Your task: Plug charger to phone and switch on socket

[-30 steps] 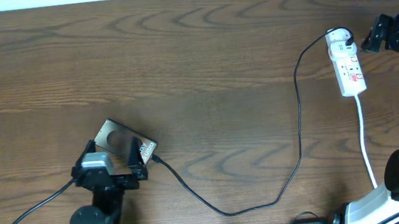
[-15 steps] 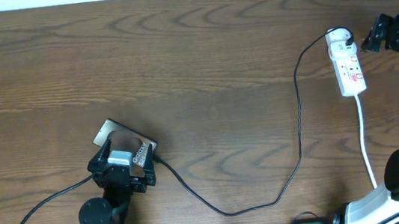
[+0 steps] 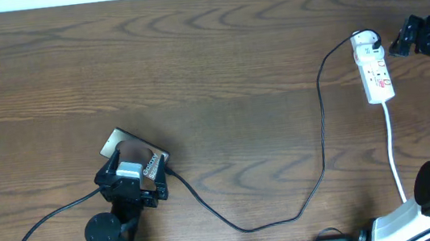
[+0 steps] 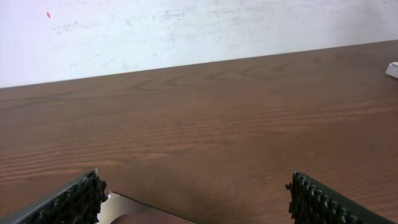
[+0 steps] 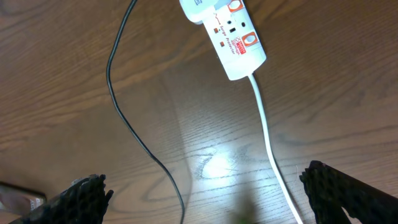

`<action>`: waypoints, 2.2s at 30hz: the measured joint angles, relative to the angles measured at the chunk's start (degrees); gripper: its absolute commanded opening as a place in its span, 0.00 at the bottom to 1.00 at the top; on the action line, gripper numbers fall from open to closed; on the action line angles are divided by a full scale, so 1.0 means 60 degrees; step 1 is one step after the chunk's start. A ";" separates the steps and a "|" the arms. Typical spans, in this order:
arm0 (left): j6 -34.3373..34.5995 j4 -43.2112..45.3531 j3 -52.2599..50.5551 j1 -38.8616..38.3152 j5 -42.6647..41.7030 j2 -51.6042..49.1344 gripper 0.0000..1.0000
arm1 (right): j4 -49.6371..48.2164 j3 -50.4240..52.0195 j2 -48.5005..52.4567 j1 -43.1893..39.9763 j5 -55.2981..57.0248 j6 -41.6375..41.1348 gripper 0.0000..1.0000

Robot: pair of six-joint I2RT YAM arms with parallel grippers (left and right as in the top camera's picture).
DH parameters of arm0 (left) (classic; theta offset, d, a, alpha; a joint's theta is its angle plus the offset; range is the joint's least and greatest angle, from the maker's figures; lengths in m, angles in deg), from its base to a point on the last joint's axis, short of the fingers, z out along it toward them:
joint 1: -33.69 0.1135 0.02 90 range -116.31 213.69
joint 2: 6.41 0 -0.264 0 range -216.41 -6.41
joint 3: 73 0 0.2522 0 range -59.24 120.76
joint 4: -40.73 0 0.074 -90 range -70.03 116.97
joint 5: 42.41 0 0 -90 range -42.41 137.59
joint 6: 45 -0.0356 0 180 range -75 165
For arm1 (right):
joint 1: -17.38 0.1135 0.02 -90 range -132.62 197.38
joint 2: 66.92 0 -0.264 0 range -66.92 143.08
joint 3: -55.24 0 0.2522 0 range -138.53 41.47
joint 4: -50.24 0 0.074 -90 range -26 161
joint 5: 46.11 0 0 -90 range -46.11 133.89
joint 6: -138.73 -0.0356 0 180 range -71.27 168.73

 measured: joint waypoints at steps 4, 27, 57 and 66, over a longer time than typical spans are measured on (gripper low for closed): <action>0.0000 0.0000 0.0000 0.0000 0.0000 0.0000 0.93 | 0.0000 0.0000 0.0000 0.0000 0.0000 0.0000 0.99; -0.0004 0.0000 0.0000 0.0000 0.0000 0.0000 0.93 | 0.0000 0.0000 0.0000 0.0000 0.0000 0.0000 0.99; 0.0000 0.0004 0.0000 0.0000 -0.0004 0.0000 0.93 | -0.2401 0.0113 -0.1169 0.0288 0.0095 0.0044 0.99; 0.0000 0.0015 -0.0004 0.0000 -0.0033 0.0000 0.93 | -0.9322 0.4313 -0.4768 0.3421 -0.0226 0.0295 0.99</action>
